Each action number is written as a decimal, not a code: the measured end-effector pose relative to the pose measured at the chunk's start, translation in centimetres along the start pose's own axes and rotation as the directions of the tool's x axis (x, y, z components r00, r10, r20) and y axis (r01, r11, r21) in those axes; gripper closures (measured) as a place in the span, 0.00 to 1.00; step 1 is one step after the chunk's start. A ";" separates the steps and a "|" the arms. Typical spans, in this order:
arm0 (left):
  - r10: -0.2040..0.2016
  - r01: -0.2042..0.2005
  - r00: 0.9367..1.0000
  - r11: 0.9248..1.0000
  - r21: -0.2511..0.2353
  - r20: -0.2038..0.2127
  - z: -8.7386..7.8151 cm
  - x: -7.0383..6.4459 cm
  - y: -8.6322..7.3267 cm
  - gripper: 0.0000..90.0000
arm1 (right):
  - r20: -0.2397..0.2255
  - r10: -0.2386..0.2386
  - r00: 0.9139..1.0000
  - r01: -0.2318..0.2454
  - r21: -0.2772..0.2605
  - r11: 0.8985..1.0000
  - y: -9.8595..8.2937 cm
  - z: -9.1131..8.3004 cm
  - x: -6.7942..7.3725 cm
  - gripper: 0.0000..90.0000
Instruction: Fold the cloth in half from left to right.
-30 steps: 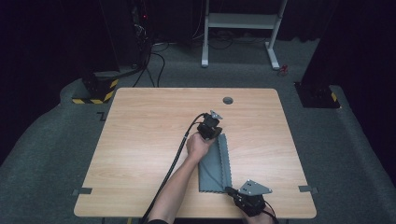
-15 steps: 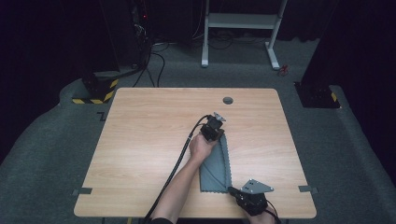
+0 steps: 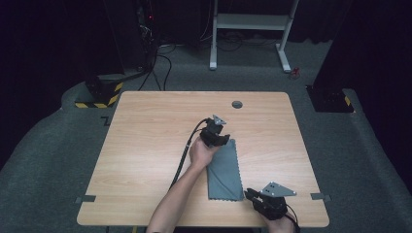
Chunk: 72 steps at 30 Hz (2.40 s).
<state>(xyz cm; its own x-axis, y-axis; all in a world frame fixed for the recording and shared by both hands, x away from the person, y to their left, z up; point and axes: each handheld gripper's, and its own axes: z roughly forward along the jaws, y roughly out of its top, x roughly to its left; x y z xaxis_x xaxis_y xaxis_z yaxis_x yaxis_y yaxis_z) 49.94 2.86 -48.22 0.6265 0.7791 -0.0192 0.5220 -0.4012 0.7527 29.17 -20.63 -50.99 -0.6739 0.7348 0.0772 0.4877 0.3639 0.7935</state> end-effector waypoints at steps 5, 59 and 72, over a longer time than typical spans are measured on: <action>0.037 -0.037 0.999 0.999 0.002 0.018 -3.6 -0.9 -2.3 0.52 | 0.010 -0.049 0.999 0.049 0.019 0.999 2.0 1.0 -1.1 0.87; 0.145 -0.147 0.980 0.989 0.002 0.138 -8.8 -6.7 -13.4 0.44 | -0.029 -0.127 0.991 0.130 0.133 0.983 6.7 9.6 -3.6 0.89; 0.133 -0.128 0.983 0.991 -0.049 0.127 -10.4 -4.6 -12.2 0.49 | 0.000 -0.125 0.992 0.124 0.095 0.988 7.6 9.0 -4.5 0.98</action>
<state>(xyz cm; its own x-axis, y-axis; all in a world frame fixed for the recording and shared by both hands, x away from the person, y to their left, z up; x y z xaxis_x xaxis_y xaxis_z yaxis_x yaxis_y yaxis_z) 34.68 9.20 -50.52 0.7590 0.6511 -0.0020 0.4082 -0.4734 0.7806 40.88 -16.01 -50.67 -0.7292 0.6839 -0.0224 0.4507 0.5047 0.7363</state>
